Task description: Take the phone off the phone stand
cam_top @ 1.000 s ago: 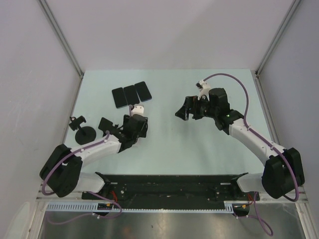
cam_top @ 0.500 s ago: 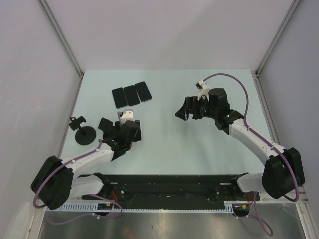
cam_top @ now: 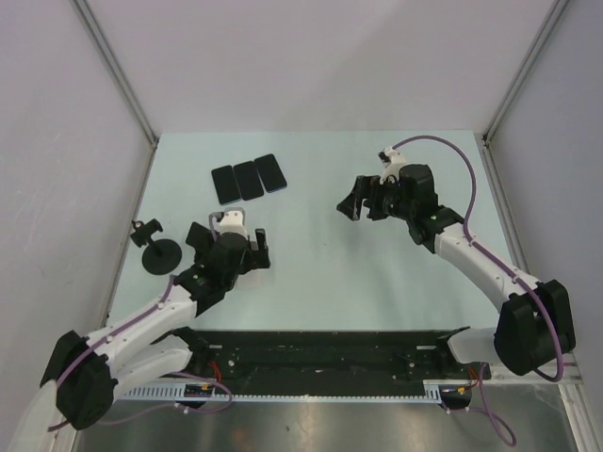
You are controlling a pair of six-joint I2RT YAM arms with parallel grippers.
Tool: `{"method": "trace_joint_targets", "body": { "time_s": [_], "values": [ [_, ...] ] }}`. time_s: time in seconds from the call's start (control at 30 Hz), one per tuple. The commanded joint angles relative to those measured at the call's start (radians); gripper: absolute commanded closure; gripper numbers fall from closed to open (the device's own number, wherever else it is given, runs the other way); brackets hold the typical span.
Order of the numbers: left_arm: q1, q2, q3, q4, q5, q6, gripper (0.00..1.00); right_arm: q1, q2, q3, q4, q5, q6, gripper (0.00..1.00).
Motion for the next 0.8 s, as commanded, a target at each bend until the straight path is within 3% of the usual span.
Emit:
{"method": "trace_joint_targets", "body": {
  "time_s": [0.0, 0.3, 0.53, 0.77],
  "values": [
    [0.007, -0.146, 0.048, -0.054, 0.067, 0.017, 0.0, -0.021, -0.029, 0.04, 0.021, 0.1, 0.012, 0.0],
    [0.009, -0.401, 0.184, -0.22, -0.014, 0.075, 0.0, -0.088, -0.199, 0.04, -0.138, 0.326, -0.016, 0.0],
    [0.007, -0.611, 0.278, -0.293, -0.129, 0.137, 0.0, -0.213, -0.453, 0.04, -0.318, 0.559, -0.083, 0.0],
    [0.007, -0.767, 0.341, -0.375, -0.163, 0.161, 0.0, -0.233, -0.743, 0.039, -0.474, 0.712, -0.192, 0.0]
  ]
}}
